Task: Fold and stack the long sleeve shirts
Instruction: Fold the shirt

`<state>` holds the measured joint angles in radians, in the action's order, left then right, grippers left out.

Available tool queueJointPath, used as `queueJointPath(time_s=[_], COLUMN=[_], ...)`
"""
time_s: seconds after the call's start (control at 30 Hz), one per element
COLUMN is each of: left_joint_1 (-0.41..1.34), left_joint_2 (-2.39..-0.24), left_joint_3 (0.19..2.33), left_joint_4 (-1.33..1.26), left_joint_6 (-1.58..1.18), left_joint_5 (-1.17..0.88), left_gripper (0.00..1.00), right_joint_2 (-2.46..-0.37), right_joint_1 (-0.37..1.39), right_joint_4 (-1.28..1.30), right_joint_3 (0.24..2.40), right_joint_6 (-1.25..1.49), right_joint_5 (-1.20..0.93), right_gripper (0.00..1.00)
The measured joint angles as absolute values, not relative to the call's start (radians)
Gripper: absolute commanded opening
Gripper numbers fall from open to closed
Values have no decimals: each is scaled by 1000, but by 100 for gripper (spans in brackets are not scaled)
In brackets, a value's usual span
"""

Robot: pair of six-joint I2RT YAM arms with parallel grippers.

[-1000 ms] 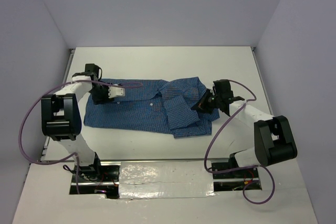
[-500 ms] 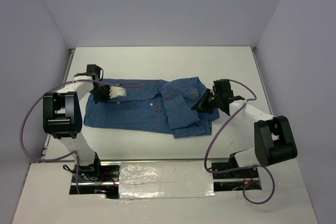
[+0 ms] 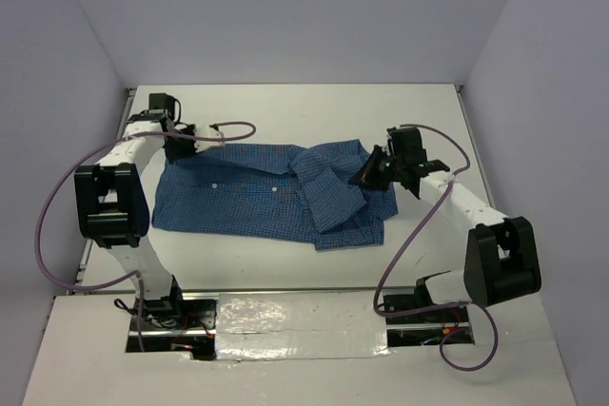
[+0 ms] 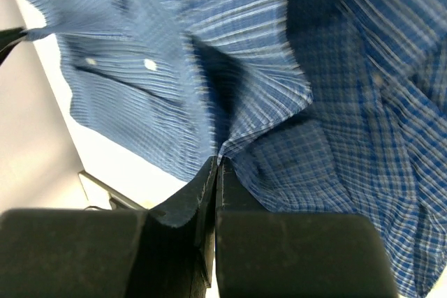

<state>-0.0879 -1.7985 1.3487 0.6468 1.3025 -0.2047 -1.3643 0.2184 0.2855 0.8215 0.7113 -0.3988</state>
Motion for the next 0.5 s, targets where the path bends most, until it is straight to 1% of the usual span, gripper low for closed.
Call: queueJointPath(time_s=[0.13, 0.23, 0.5], left_joint_1=[-120, -157, -184], left_joint_2=[-1799, -1798, -1786], left_joint_3=[1422, 1459, 1364], left_joint_4=[635, 620, 605], left_joint_6=[1294, 1316, 1436], left_joint_5=[-205, -205, -190], left_gripper=[0, 0, 0], right_joint_2=[-1315, -1259, -1178], right_joint_1=[215, 212, 211], right_joint_4=[331, 376, 496], right_joint_3=[889, 900, 867], right_joint_6=[666, 631, 589], right_joint_5=[-402, -418, -467], right_gripper=[0, 0, 0])
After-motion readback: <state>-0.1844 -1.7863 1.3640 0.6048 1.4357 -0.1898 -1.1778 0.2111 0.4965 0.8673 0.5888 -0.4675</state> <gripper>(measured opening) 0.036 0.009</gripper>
